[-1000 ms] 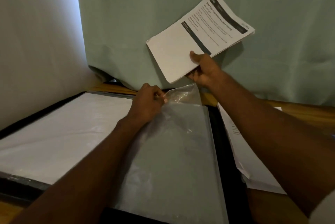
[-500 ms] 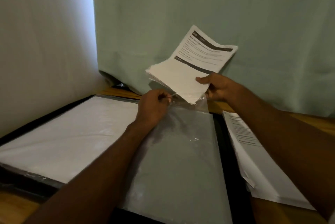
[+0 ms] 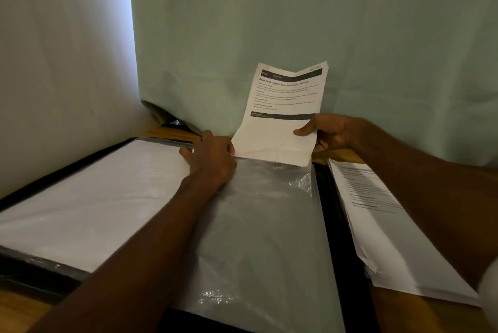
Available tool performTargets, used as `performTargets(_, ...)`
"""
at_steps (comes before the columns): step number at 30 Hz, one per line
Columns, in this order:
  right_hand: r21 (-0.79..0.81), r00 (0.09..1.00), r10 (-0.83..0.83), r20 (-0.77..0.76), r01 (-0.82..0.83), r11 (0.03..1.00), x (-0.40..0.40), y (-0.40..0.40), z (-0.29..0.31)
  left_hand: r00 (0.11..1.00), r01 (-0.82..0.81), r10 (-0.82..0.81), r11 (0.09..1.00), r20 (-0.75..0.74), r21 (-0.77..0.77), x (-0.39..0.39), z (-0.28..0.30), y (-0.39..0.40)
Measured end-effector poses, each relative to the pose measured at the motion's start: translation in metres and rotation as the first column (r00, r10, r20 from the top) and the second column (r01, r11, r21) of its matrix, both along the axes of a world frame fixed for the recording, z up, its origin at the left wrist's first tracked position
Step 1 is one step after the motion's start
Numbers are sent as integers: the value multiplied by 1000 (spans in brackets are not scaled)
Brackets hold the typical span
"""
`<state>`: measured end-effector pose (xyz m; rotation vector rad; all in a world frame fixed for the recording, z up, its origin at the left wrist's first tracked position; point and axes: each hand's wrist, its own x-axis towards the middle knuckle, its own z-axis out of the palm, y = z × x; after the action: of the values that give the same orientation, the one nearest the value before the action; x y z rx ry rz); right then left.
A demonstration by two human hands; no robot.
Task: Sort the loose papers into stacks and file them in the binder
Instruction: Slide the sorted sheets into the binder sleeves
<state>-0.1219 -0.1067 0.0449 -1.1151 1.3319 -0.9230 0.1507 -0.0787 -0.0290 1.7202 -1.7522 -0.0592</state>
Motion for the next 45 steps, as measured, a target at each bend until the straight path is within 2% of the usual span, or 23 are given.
performTargets(4, 11, 997, 68, 32, -69, 998, 5, -6, -8, 999, -17, 19, 1000, 48, -23, 6, 4, -1)
performTargets(7, -10, 996, 81, 48, -80, 997, 5, -12, -11, 999, -41, 41, 996, -5, -74, 12, 6, -4)
performTargets(12, -29, 994, 31, 103, -28, 999, 3, -19, -12, 996, -84, 84, 996, -20, -5, 22, 6, -7)
performTargets(16, -19, 987, 27, 157, -24, 1000, 11, -24, -18, 998, -52, 52, 999, -46, 0, 25, 6, -10)
performTargets(20, 15, 989, 48, 137, -50, 999, 19, -27, -27, 995, -66, 66, 998, -74, 14, 25, 5, -12)
performTargets(25, 33, 991, -43, 130, 39, 999, 12, -31, -29, 983, -106, 110, 994, -151, 34, 24, 5, -18)
performTargets(28, 18, 992, 35, 118, -38, 999, 12, -26, -27, 976, -116, 122, 992, -182, 42, 23, 5, -20)
performTargets(31, 26, 992, 88, 91, -91, 996, 22, -21, -25, 978, -110, 114, 993, -177, 32, 23, 5, -19)
performTargets(35, -8, 993, 60, 99, -59, 998, 36, -18, -20, 985, -111, 108, 994, -135, -15, 21, 10, -14)
performTargets(38, -23, 992, 51, 118, -49, 999, 32, -16, -24, 997, -5, 1, 998, -78, -57, 22, 15, -16)
performTargets(41, -16, 987, -53, 155, 56, 998, 21, -18, -29, 964, 266, -266, 964, 0, -25, 14, 19, -12)
performTargets(43, -27, 984, -125, 126, 129, 991, 16, -22, -32, 904, 426, -428, 901, 8, 80, 4, 16, -2)
performTargets(45, 5, 989, -134, 55, 134, 991, 16, -22, -34, 860, 472, -506, 837, 66, 278, -5, 10, 7)
